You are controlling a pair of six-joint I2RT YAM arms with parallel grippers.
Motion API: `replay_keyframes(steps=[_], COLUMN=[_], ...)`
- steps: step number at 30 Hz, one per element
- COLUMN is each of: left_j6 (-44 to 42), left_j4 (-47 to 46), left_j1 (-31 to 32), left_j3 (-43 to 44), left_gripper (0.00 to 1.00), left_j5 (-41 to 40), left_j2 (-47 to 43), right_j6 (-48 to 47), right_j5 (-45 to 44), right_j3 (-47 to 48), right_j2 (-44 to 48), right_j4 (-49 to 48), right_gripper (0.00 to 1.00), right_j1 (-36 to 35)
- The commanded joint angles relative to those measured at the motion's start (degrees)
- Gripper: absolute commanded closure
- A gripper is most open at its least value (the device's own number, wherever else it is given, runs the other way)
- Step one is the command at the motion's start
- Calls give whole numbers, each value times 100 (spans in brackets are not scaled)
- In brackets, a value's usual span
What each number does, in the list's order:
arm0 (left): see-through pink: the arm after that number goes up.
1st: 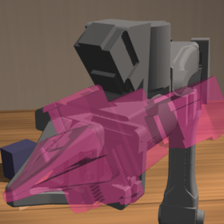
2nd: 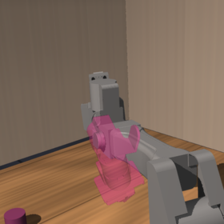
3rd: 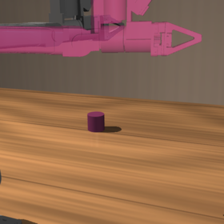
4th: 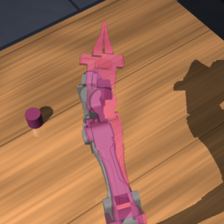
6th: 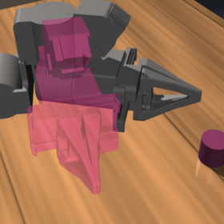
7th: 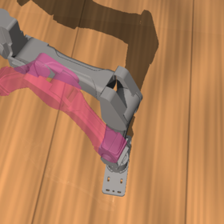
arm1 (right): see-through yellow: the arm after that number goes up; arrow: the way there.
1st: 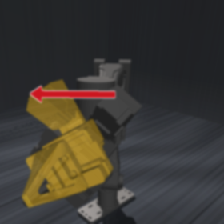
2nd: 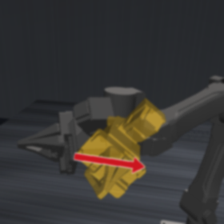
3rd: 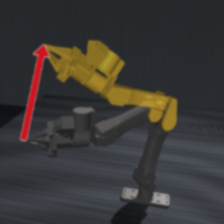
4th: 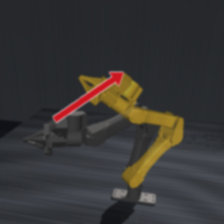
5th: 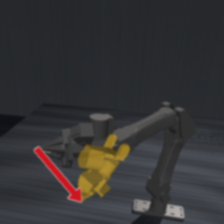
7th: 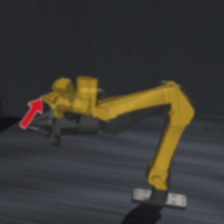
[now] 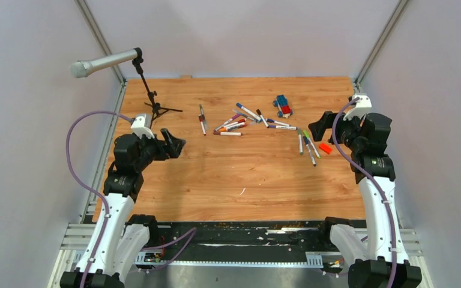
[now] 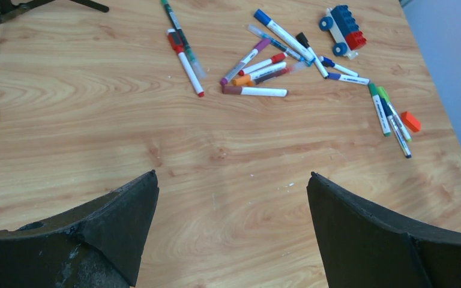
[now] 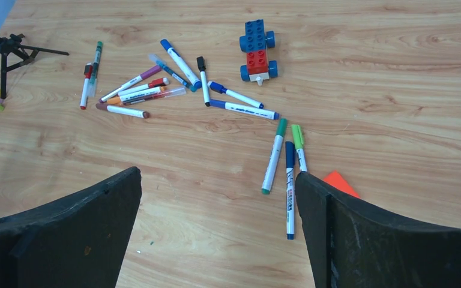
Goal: Open the pen caps
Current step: Pick up the pen from the center of the board.
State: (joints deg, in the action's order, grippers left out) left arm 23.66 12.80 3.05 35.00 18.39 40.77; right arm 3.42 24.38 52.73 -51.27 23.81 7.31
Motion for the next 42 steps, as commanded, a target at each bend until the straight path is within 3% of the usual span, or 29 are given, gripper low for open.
replay_keyframes(steps=[1,8,12,20,26,38,42], left_j6=[126,99,89,-429,-622,76,362], left_j4=[-143,-419,-308,642,1197,288,419], left_j1=[7,9,85,1909,2686,2666,2398], left_j3=[80,31,86,625,1402,2943,3501], left_gripper=[0,0,0,0,0,0,9], left_j5=[423,1256,1266,-970,-2452,-3992,-3878], left_j2=[-31,185,396,1033,2450,5057,5794], right_j6=[134,4,-505,-2359,-3156,-3337,-3343], right_j5=[164,282,531,2599,2781,2383,2165], right_j3=[-54,-244,-423,-834,-904,-878,-930], right_j2=[102,93,95,182,199,162,179], right_j4=[-143,-305,-448,-211,250,288,187], right_gripper=[0,0,0,0,0,0,2], right_j1=[29,34,34,34,34,4,-57])
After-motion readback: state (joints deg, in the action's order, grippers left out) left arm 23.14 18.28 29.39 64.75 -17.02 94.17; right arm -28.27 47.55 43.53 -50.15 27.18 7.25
